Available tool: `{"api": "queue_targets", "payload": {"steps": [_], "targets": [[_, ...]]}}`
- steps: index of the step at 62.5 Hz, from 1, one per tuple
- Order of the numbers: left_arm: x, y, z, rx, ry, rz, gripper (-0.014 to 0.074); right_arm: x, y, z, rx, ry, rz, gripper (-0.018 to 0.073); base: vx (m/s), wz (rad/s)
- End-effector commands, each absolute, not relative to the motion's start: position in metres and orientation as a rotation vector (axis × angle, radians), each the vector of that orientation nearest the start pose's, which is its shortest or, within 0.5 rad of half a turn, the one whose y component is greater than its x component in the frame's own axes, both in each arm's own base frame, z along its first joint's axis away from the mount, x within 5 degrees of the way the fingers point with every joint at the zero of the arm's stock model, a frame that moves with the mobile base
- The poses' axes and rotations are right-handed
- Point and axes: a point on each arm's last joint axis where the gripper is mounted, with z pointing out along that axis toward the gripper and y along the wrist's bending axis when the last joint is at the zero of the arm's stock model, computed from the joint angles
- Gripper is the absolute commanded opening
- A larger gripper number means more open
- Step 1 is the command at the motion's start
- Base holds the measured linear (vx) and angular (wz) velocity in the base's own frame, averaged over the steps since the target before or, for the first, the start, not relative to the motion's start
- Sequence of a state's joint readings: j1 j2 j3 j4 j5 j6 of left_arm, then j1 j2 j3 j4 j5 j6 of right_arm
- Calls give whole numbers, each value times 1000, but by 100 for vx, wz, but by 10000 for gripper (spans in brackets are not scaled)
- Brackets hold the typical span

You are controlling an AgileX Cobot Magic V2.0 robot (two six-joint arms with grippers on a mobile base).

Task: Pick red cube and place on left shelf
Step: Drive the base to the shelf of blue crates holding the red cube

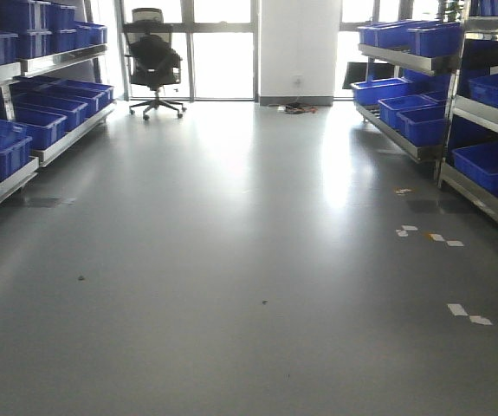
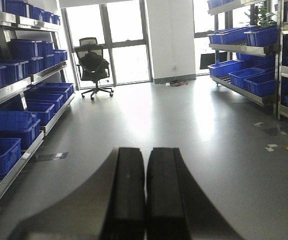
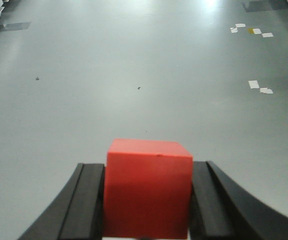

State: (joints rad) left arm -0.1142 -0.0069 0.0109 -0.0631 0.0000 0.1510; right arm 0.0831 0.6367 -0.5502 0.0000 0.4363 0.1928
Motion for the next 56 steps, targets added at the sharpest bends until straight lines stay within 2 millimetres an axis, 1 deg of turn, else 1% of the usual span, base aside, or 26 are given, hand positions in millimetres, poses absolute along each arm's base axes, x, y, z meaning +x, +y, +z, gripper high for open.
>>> {"api": "queue_targets", "payload": {"steps": [1, 19, 31, 56], "targets": [[57, -6, 210, 140, 1427, -27, 106, 131, 10, 323, 93, 1886, 172, 67, -29, 19], [57, -6, 210, 140, 1427, -27, 106, 131, 10, 323, 93, 1886, 172, 67, -21, 13], [57, -6, 210, 140, 1427, -27, 106, 131, 10, 323, 93, 1886, 172, 67, -1, 3], [57, -6, 210, 140, 1427, -27, 106, 131, 10, 323, 93, 1886, 172, 67, 20, -10]]}}
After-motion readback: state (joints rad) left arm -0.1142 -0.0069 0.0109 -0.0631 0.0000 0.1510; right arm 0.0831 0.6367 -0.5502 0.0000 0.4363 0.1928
